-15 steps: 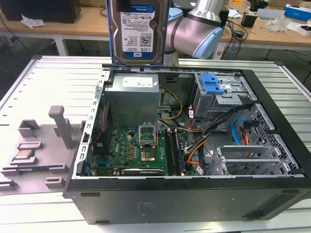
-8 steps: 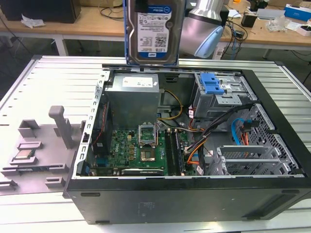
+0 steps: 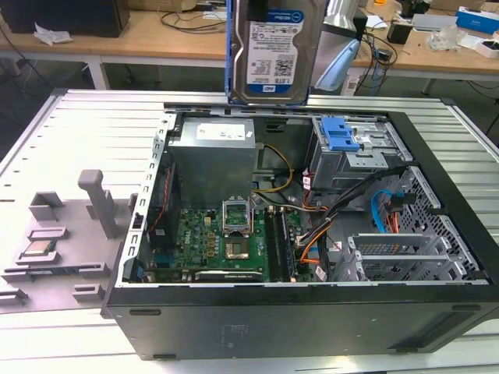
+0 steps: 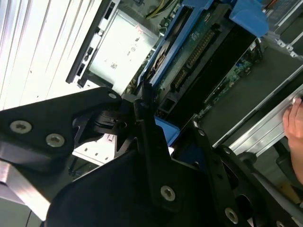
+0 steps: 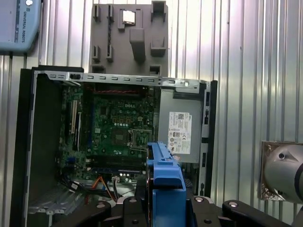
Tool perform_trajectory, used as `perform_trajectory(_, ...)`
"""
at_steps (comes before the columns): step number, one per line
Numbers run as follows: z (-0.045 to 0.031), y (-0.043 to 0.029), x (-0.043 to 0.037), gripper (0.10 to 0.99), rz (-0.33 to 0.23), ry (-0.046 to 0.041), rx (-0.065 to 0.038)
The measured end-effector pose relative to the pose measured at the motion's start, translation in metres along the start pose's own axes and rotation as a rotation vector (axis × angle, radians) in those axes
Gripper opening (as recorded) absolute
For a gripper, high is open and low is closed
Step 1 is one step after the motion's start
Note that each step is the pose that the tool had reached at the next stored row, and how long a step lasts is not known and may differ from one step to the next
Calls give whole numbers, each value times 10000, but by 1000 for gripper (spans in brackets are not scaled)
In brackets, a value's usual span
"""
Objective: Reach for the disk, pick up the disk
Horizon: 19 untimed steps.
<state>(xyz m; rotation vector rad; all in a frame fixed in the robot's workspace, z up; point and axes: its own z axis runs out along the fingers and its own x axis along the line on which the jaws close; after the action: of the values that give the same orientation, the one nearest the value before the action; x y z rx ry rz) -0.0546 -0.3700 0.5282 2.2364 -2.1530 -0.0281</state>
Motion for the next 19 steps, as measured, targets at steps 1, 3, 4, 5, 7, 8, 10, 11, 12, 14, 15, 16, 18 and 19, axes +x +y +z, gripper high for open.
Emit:
perform_trajectory(1,-1,-26,1,369,1,0,0)
perform_trajectory(3,-4,-94,3,369,-1,0,0)
perform_trajectory(4,-5,-121,3,369,0,1,0)
perform_trajectory(5,-6,-147,4,369,1,0,0)
perform_trajectory(7,-8,-210,5,369,-1,0,0)
perform_trajectory(8,-9,-234,6,369,0,0,0)
perform_trajectory(10,-12,-298,8,369,0,0,0)
perform_trajectory(11,-13,-326,9,369,-1,0,0)
perform_trajectory(12,-14,-364,10,369,0,-1,0)
perform_trajectory(14,-18,-459,13,369,0,0,0)
perform_trajectory(15,-20,-499,14,369,1,0,0)
perform_trajectory(16,-21,-535,15,369,0,0,0)
perform_trajectory(18,-22,-579,16,369,0,-1,0)
perform_trajectory(19,-24,-617,17,369,1,0,0)
